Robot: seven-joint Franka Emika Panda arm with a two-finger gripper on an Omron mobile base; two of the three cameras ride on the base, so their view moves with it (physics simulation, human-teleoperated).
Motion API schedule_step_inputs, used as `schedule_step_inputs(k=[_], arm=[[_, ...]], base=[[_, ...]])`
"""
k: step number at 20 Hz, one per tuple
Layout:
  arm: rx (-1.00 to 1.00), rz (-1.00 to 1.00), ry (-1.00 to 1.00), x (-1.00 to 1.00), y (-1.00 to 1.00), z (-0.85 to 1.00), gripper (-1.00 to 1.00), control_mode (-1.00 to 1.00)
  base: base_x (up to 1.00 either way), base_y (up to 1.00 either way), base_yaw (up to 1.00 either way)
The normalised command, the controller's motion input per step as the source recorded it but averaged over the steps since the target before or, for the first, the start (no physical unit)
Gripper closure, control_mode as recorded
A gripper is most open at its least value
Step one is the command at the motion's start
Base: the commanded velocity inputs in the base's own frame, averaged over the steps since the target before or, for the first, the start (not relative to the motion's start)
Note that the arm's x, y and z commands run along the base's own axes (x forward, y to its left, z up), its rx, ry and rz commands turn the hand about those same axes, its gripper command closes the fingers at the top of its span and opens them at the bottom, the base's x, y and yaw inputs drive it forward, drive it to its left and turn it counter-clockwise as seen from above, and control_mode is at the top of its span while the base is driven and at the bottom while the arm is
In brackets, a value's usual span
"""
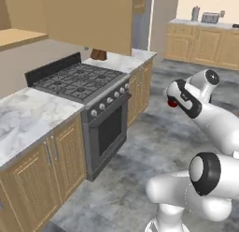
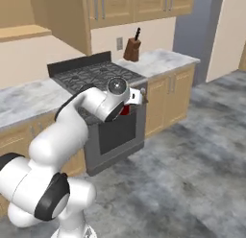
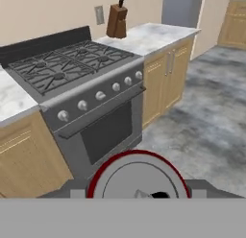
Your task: Pick the can from the counter and place it in the open cabinet.
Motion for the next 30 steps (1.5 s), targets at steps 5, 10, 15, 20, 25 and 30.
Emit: schedule_step_inputs(k=[5, 10, 15, 20, 25, 30], arm=[[0.00, 0.00, 0.00, 0.00, 0.00, 0.00, 1.00, 1.00], [0.00, 0.00, 0.00, 0.00, 0.00, 0.00, 1.00, 1.00], [0.00, 0.00, 0.00, 0.00, 0.00, 0.00, 1.00, 1.00], [0.00, 0.00, 0.00, 0.00, 0.00, 0.00, 1.00, 1.00], [0.00, 0.00, 0.00, 0.00, 0.00, 0.00, 1.00, 1.00], [0.00, 0.00, 0.00, 0.00, 0.00, 0.00, 1.00, 1.00]], base=[[-0.51, -0.09, 0.84], [-0.83, -0.22, 0.75], [-0.87, -0.14, 0.64], [-0.18, 0.00, 0.65], [0.07, 0.00, 0.49], [0.56, -0.03, 0.17]])
